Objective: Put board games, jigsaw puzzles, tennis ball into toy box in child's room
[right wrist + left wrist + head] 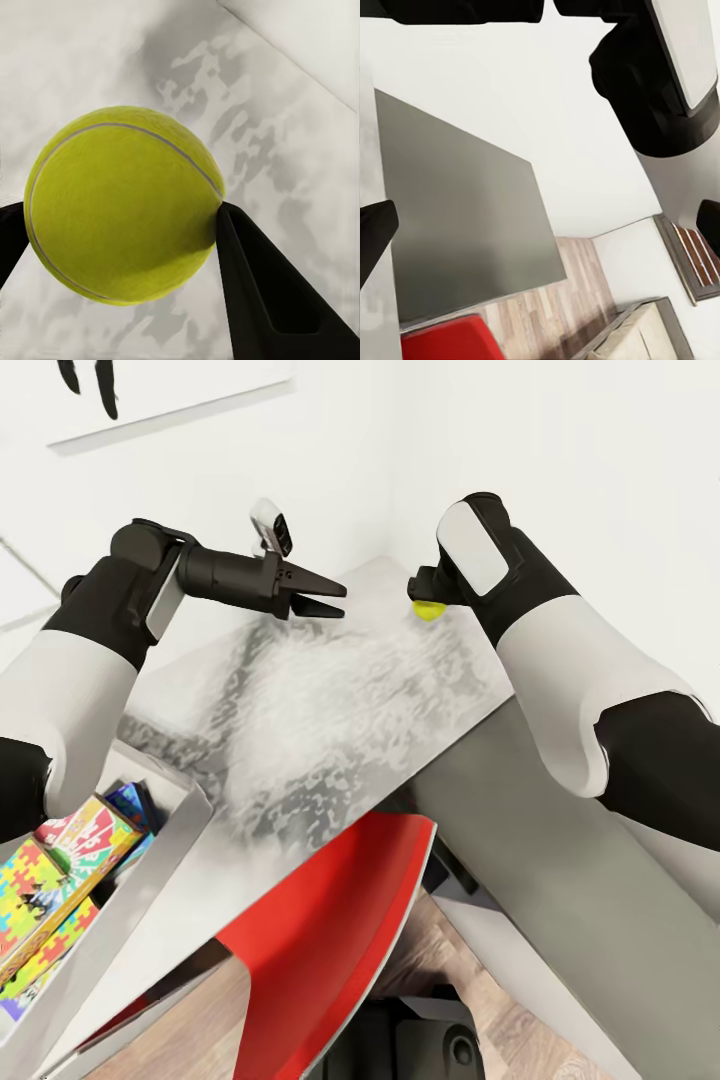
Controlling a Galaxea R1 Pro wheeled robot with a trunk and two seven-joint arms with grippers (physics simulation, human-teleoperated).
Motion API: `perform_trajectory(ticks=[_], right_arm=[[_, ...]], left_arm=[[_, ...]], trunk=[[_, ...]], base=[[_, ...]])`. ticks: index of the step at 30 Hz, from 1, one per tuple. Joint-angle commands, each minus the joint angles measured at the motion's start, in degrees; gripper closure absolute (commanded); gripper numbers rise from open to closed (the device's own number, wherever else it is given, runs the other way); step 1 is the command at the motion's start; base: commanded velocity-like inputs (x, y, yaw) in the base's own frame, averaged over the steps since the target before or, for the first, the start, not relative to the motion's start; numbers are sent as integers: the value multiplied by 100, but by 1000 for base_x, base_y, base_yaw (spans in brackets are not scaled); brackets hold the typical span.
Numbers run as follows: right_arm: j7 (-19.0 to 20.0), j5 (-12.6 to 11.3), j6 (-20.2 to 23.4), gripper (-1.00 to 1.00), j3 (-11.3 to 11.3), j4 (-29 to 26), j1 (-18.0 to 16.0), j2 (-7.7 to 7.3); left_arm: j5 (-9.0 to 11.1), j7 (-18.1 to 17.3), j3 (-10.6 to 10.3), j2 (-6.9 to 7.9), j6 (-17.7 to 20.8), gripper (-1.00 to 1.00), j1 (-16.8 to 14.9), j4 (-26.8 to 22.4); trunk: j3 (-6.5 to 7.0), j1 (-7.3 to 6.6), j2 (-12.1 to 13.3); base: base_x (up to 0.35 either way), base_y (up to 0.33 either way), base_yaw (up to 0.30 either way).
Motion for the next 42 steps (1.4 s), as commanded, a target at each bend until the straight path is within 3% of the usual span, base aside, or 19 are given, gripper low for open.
perform_trajectory(ticks=[1, 11, 42], right_arm=[[-73, -78, 0, 100, 34, -2, -6, -3], [-82, -79, -7, 100, 34, -4, -6, 9], [-66, -86, -17, 100, 29, -2, 10, -4]], left_arm=[[19, -22, -28, 15, 61, -100, -6, 1], [7, -22, -32, 128, 61, -100, -6, 1], [2, -22, -50, 133, 61, -100, 29, 1]], trunk=[[2, 2, -9], [96, 2, -9], [387, 2, -9]], base=[[-128, 0, 0], [-34, 0, 0], [-52, 0, 0]])
